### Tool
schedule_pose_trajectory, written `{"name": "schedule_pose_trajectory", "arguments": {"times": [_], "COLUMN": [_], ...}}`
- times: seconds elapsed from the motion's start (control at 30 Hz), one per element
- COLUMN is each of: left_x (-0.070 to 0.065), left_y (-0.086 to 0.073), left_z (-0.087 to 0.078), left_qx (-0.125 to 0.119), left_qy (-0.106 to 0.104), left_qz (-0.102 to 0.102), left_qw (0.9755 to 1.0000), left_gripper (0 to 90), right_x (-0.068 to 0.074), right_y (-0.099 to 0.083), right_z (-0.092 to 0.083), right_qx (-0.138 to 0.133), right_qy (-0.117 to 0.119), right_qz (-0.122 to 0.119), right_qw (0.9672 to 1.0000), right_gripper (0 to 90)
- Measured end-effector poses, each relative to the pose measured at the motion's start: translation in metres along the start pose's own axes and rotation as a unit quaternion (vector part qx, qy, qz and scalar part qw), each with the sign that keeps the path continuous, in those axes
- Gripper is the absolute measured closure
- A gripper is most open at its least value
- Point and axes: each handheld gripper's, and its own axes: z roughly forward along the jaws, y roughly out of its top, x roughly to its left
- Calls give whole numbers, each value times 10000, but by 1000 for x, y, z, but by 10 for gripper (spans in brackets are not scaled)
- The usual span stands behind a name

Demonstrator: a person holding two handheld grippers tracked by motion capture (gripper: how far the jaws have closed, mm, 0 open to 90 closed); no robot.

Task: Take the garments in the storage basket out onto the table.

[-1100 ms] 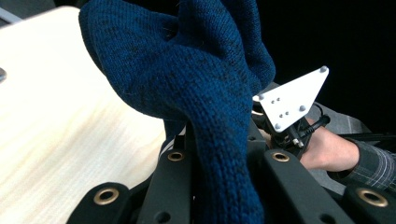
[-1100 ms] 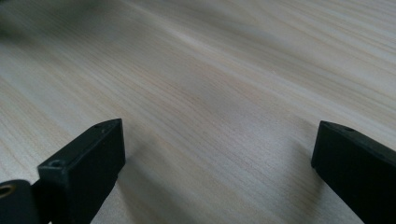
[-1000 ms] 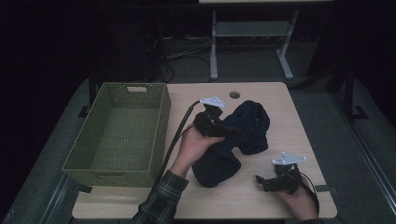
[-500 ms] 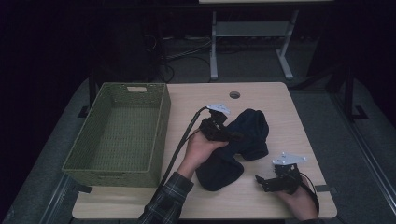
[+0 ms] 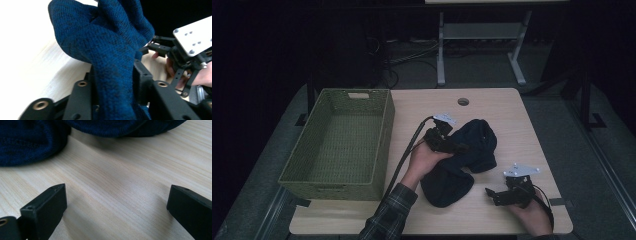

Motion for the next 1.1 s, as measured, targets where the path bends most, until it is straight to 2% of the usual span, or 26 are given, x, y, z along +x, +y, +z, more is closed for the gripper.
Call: {"name": "schedule_pose_trajectory", "arguments": {"times": [0.27, 0.5, 0.63, 0.7, 0.97, 1.1], "left_x": [2, 10, 16, 21, 39, 47], "left_y": [-1, -7, -12, -16, -37, -45], "left_z": [-6, -15, -20, -22, -18, -16], "left_qx": [267, 396, 429, 521, 616, 698], "left_qy": [452, 858, 1062, 1128, 1253, 1275], "left_qz": [182, 200, 80, 24, -322, -422], "left_qw": [9985, 9953, 9934, 9922, 9897, 9885], "left_gripper": [370, 213, 162, 150, 139, 135], "right_x": [0, 0, 0, 0, 0, 0], "right_y": [0, 0, 0, 0, 0, 0], "right_z": [0, 0, 0, 0, 0, 0], "right_qx": [1, 4, 6, 6, 6, 5], "right_qy": [0, 2, 1, 1, 2, 2], "right_qz": [0, 7, 11, 11, 9, 8], "right_qw": [10000, 10000, 10000, 10000, 10000, 10000], "right_gripper": [24, 24, 24, 24, 24, 24]}}
